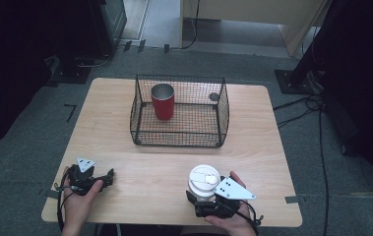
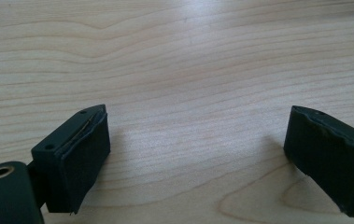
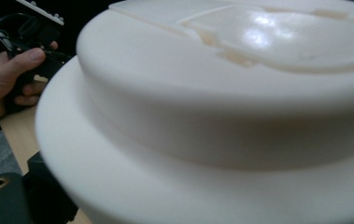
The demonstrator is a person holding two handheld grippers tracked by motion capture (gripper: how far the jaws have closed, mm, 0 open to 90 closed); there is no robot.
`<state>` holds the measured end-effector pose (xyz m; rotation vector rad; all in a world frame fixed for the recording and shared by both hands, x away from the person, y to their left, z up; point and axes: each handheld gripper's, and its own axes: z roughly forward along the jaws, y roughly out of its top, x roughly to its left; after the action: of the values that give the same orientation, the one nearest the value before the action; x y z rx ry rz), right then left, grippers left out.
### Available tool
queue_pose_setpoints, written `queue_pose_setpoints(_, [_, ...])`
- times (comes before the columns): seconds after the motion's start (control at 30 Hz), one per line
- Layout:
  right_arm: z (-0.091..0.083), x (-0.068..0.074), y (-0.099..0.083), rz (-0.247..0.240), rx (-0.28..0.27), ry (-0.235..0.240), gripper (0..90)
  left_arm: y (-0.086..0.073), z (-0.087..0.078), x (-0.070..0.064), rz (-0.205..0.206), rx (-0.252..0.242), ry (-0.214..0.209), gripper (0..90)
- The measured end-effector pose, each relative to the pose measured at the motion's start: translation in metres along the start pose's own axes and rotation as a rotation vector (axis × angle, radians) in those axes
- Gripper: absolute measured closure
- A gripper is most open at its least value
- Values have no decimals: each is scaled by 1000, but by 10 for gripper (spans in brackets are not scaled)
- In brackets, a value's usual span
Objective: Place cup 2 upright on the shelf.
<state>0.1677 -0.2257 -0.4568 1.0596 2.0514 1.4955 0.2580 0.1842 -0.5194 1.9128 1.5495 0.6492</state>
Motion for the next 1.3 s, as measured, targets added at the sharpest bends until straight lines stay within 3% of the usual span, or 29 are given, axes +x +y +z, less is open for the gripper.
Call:
queue_pose_setpoints(0.47, [-1, 0, 1, -45, -12, -4, 159, 0, 0, 0, 1, -1, -2, 82])
queue_pose_setpoints(0.87, [-4, -5, 4, -16, -50, -31, 163, 0, 0, 0, 0, 0, -3, 83])
queue_pose_setpoints(1.3, [0, -6, 29, -21, -86, -35, 163, 0, 0, 0, 1, -1, -3, 83])
